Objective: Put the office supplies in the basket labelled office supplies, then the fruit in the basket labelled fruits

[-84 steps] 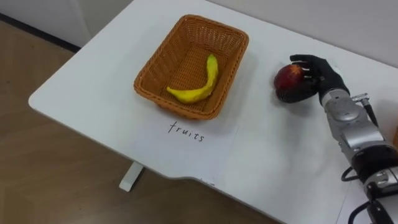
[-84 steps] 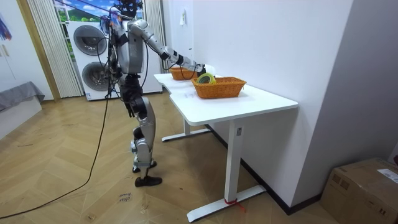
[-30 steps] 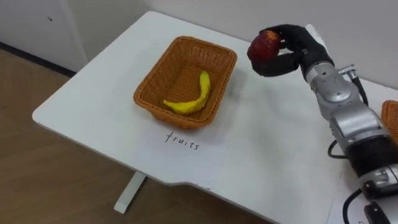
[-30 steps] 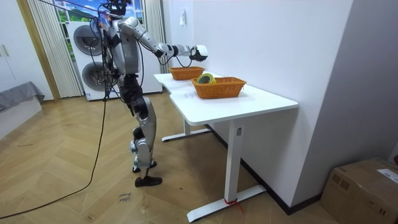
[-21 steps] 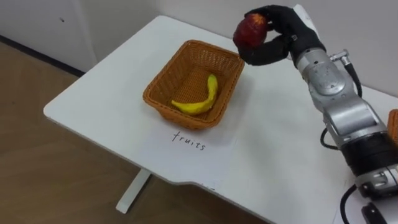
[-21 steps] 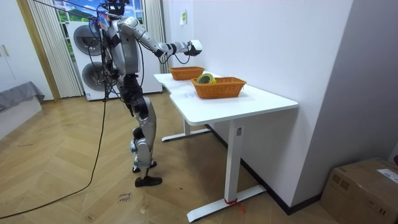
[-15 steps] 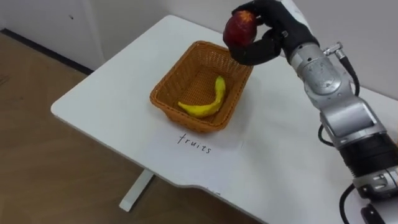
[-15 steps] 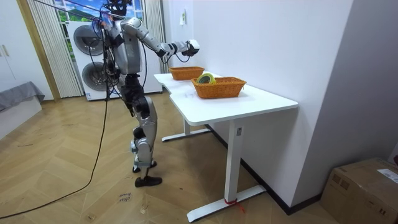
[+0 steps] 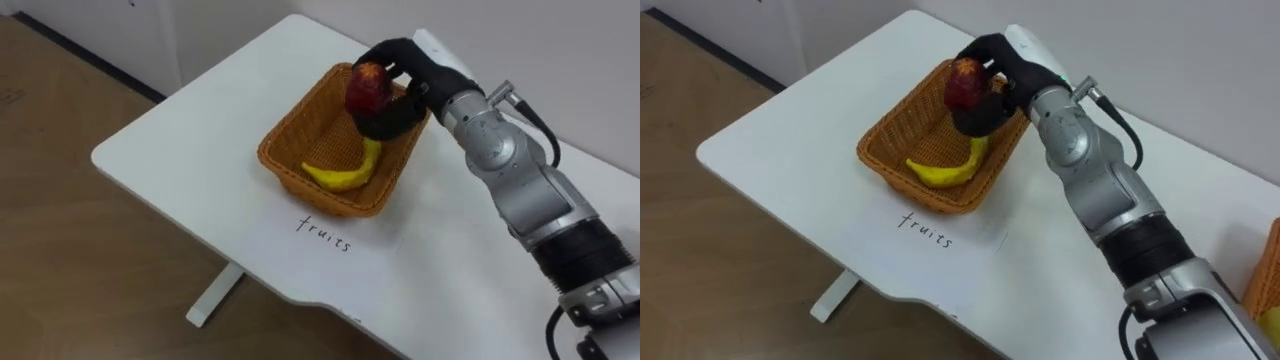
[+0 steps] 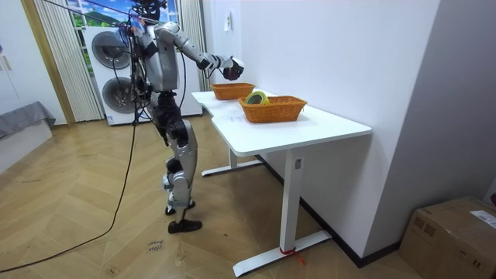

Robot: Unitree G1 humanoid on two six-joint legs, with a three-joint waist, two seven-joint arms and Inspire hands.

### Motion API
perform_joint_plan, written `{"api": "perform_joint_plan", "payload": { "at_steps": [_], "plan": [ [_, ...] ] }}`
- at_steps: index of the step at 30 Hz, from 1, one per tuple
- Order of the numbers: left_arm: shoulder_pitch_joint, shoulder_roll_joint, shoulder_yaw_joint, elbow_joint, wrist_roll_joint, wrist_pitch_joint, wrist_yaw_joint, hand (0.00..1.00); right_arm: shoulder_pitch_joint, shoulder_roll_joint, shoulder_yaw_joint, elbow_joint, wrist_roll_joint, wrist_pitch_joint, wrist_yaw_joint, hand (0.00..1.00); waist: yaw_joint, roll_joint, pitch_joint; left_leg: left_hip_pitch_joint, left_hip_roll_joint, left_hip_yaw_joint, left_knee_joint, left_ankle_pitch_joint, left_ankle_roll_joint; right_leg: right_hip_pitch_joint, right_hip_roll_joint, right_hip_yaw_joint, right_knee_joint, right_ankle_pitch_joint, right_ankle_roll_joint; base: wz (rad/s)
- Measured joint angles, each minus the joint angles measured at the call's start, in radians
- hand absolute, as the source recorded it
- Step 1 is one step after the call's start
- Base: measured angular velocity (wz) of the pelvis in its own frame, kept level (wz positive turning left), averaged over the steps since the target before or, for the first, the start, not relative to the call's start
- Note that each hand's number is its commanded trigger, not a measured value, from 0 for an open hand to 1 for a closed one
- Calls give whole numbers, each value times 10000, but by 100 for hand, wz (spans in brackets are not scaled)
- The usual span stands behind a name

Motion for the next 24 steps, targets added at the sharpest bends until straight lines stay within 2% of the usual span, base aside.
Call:
{"api": "perform_joint_plan", "payload": {
  "at_steps": [2,3,4,5,6,7,8,17,24],
  "plan": [
    [-11,30,-37,10,-4,-12,-29,0,-1,0,4,30,1,-4,19,100,21,-10,-2,3,-6,16,17,-5,7,3,-9,17,4,3,5,0],
    [-21,54,-53,31,-5,-37,-96,0,-1,9,22,62,1,-8,51,90,29,-16,14,-7,-7,20,28,-5,9,1,-10,19,1,9,14,0],
    [-20,71,-61,32,-4,-50,-111,0,0,13,44,75,1,-8,73,68,31,-27,21,-11,-7,20,34,-5,9,1,-10,20,1,10,15,0],
    [-18,107,-104,41,-4,-62,-129,0,0,13,131,81,0,-8,108,41,30,-40,26,-24,-7,20,49,-6,8,-2,-9,21,1,11,17,0],
    [-24,117,-113,42,2,-62,-164,0,0,14,215,81,12,-10,116,21,32,-41,29,-41,-9,22,44,-8,7,-12,-4,62,2,12,17,0],
    [-34,117,-114,42,2,-63,-180,0,0,16,227,81,21,-12,121,7,32,-36,32,-56,-11,23,37,-12,3,-20,-3,78,2,12,17,0],
    [-46,120,-120,42,2,-63,-208,0,0,21,229,80,23,-13,126,0,40,-33,34,-81,-12,23,41,-16,-1,-35,0,90,1,12,17,0],
    [-41,131,-108,38,24,-74,-377,0,0,52,219,67,-6,-33,131,0,58,-24,39,-200,1,216,111,-29,8,-206,34,547,-1,15,18,-6],
    [-39,151,-101,38,6,-76,-409,0,139,52,219,42,-8,-48,133,0,47,-26,38,-169,0,229,136,-41,24,-191,32,581,-2,26,34,-1]
  ]
}}
